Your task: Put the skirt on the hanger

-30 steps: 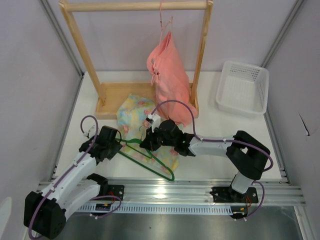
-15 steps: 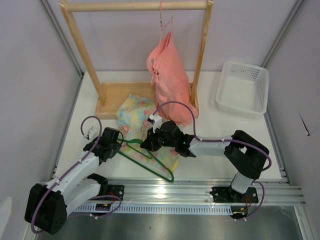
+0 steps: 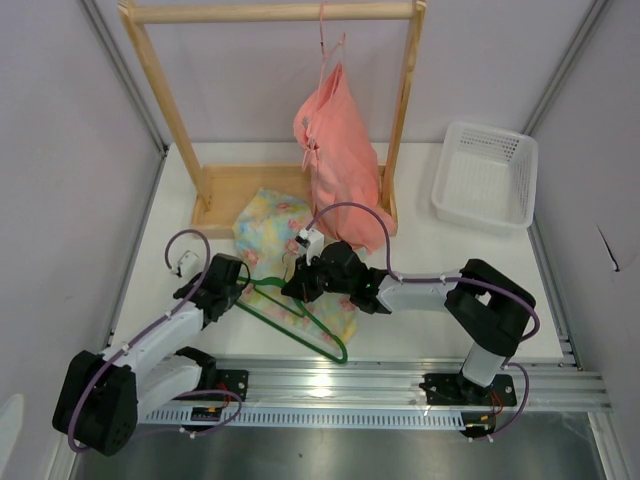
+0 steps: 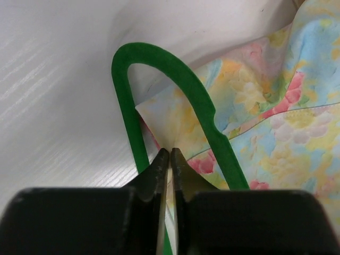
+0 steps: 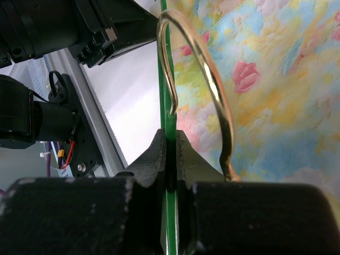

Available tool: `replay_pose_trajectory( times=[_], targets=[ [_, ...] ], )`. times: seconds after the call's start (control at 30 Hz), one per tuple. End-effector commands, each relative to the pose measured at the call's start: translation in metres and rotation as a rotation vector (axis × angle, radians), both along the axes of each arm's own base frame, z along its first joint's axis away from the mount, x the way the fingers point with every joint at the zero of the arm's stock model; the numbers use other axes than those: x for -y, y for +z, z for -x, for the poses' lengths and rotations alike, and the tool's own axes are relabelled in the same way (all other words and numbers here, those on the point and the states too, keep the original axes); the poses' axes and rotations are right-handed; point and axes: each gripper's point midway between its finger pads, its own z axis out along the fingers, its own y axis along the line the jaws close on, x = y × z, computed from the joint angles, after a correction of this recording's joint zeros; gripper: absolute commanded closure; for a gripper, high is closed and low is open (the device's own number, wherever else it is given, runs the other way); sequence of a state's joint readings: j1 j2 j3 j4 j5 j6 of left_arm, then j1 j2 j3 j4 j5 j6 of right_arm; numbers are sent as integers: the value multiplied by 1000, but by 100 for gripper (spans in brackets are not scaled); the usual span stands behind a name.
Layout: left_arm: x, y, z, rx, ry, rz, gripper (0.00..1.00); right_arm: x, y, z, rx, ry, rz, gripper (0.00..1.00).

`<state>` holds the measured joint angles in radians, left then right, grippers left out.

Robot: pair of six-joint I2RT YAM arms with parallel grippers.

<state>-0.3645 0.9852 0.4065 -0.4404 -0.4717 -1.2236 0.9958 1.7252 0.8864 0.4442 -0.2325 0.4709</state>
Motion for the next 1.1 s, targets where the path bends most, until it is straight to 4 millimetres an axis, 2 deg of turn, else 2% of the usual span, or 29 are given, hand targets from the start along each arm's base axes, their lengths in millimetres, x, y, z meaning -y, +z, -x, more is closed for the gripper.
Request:
replay_pose_trajectory(
  times=[0.0, 0.13, 0.27, 0.43, 0.47, 0.63, 0.8, 1.07],
  targets=[
    [-1, 11, -17, 73, -6, -25, 99, 5, -12, -6, 4, -29, 37, 100],
    [8, 36, -25, 133, -57, -5, 100, 9, -18, -10, 24, -56, 70, 100],
    [9, 53, -18, 135, -57, 15, 100, 13, -23, -14, 47, -87, 102, 100],
    [15, 83, -23, 169, -81, 38, 100, 13, -21, -14, 83, -113, 124, 100],
    [16, 82, -22, 154, -87, 35, 100, 13, -21, -14, 92, -116, 127, 100],
    [25, 104, -27, 183, -116, 45, 100, 12, -16, -13, 119, -121, 141, 100],
    [25, 121, -25, 199, -119, 46, 100, 18, -16, -19, 147, -163, 164, 100],
    [12, 157, -25, 224, -100, -10, 100, 27, -14, -22, 179, -171, 200, 100]
  ],
)
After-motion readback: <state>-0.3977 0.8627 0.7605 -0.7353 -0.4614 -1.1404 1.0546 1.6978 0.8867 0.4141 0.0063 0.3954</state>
